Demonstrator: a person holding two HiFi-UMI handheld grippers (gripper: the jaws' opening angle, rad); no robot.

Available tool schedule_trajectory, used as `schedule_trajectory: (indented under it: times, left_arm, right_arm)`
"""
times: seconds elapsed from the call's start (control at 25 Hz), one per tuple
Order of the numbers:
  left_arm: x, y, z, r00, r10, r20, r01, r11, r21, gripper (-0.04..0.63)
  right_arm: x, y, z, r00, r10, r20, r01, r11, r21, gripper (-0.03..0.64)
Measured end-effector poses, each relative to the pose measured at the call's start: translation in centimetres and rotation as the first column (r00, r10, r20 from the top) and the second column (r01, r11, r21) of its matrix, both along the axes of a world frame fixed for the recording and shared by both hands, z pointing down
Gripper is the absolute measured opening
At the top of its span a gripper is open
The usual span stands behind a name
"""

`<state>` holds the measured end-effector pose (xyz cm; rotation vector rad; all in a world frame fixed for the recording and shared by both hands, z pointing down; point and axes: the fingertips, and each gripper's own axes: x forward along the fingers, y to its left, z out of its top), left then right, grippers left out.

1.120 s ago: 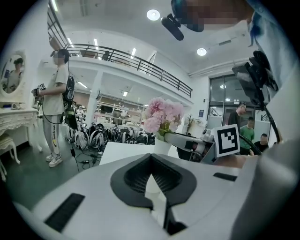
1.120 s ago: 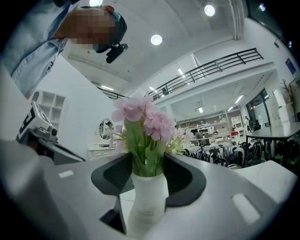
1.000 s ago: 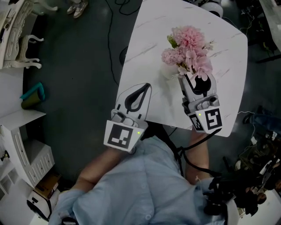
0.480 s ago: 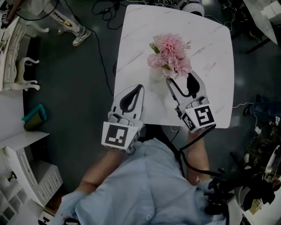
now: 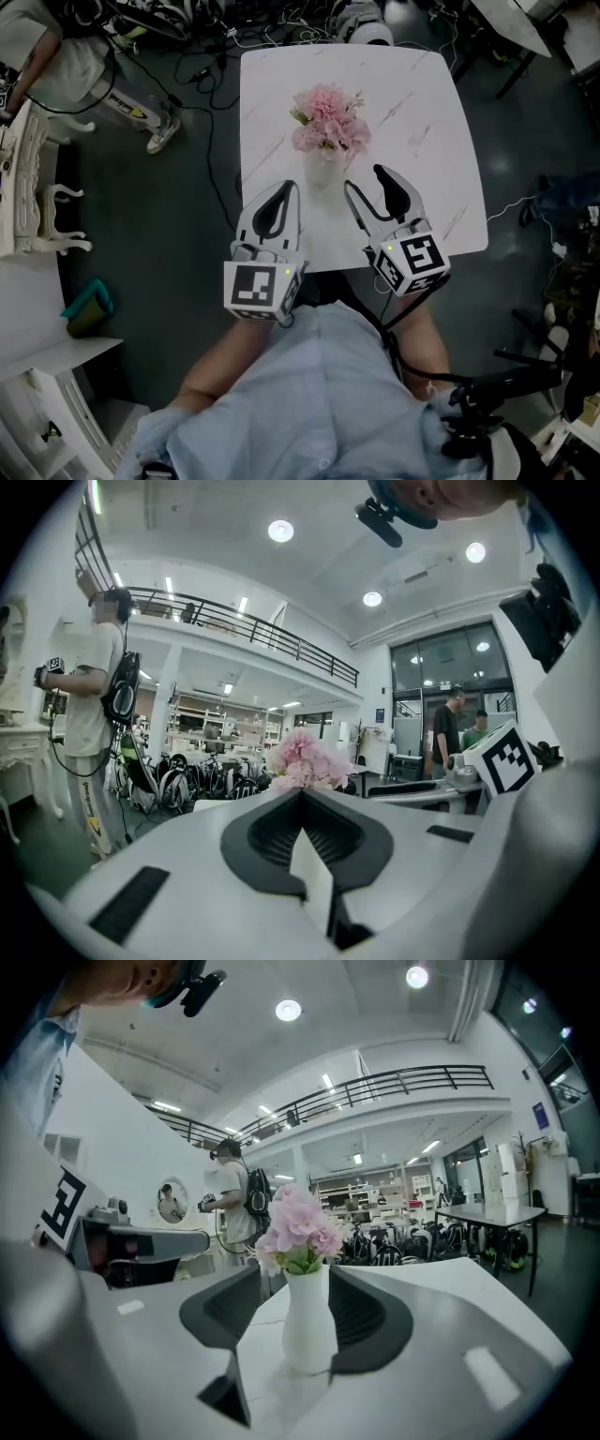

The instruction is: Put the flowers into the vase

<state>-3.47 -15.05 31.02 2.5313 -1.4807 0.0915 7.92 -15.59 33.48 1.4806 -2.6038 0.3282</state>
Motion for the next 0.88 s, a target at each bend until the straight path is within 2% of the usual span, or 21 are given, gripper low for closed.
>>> schedule_trajectory:
  times: [0.04, 0.16, 0.44, 0.88]
  left_arm:
    - [0.1, 0.1, -0.5, 1.000, 0.008, 0.000, -0.008, 1.000, 0.013, 0.005]
    - [0.3, 0.8, -2.3, 1.000, 0.028, -0.007, -0.028, 0.998, 0.054, 0.005]
    - [0.1, 1.8, -4.5, 0.999, 0.043, -0.024, -0.040, 0.993, 0.109, 0.005]
    - [-0.2, 3.9, -4.8, 0.998, 0.062, -0.027, -0.058, 0.991, 0.119, 0.005]
  right_arm:
    - [0.0, 0.5, -0.6, 1.000, 0.022, 0.000, -0.022, 1.000, 0.003, 0.199]
    - [0.2, 1.9, -1.8, 0.997, 0.081, -0.012, -0.081, 0.997, 0.007, 0.005]
    - [0.1, 3.6, -3.9, 0.986, 0.165, -0.017, -0.164, 0.986, 0.036, 0.002]
    - [-1.9, 5.3, -4.6, 0.989, 0.150, -0.009, -0.149, 0.988, 0.051, 0.000]
